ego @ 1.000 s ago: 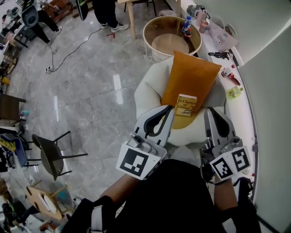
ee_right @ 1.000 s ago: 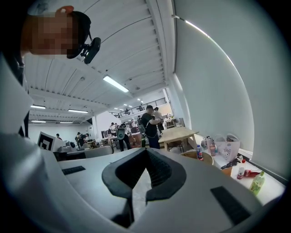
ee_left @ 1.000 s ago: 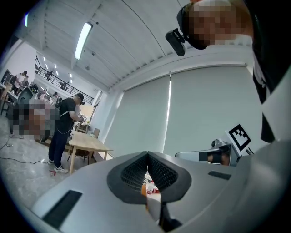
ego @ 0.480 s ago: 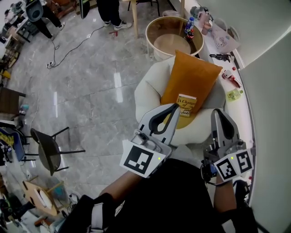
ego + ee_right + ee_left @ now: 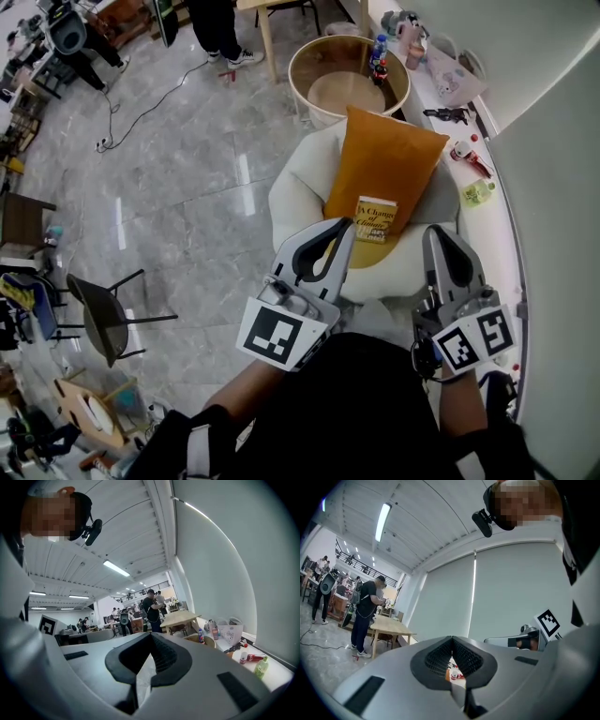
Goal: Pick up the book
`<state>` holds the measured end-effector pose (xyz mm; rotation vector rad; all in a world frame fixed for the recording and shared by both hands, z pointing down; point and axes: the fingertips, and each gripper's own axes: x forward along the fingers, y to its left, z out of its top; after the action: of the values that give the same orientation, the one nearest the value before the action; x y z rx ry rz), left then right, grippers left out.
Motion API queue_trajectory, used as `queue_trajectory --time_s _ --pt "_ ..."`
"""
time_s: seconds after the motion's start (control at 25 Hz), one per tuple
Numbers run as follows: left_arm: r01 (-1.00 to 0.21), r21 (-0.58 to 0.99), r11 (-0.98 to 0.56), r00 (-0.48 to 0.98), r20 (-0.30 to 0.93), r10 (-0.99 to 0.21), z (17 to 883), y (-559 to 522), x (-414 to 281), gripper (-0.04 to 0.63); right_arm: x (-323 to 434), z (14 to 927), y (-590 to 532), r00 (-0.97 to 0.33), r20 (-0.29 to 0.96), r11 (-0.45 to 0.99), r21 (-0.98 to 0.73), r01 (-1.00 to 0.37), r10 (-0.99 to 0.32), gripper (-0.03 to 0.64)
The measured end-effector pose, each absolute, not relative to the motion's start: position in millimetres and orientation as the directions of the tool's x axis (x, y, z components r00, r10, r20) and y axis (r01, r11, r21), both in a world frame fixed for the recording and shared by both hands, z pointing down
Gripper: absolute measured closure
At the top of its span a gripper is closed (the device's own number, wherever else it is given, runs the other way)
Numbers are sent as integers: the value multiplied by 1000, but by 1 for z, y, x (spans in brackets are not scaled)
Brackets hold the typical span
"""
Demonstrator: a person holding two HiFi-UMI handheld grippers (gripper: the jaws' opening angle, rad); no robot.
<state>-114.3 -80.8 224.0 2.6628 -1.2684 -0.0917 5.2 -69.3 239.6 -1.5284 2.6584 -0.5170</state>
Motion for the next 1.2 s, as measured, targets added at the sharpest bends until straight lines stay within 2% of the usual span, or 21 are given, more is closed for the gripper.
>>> queue_trajectory --time_s 0.08,0.68,1.2 --pt "-770 185 -611 630 64 -774 229 -84 -103 591 17 241 -74 -521 140 463 -308 -831 -842 607" --pt "-794 122 -596 606 73 -792 208 -113 -11 591 115 233 -119 -555 74 490 -382 -783 -829 607" --pt "-847 55 -529 531 147 -835 219 -127 33 591 164 251 -147 -626 37 553 -429 -714 -779 607"
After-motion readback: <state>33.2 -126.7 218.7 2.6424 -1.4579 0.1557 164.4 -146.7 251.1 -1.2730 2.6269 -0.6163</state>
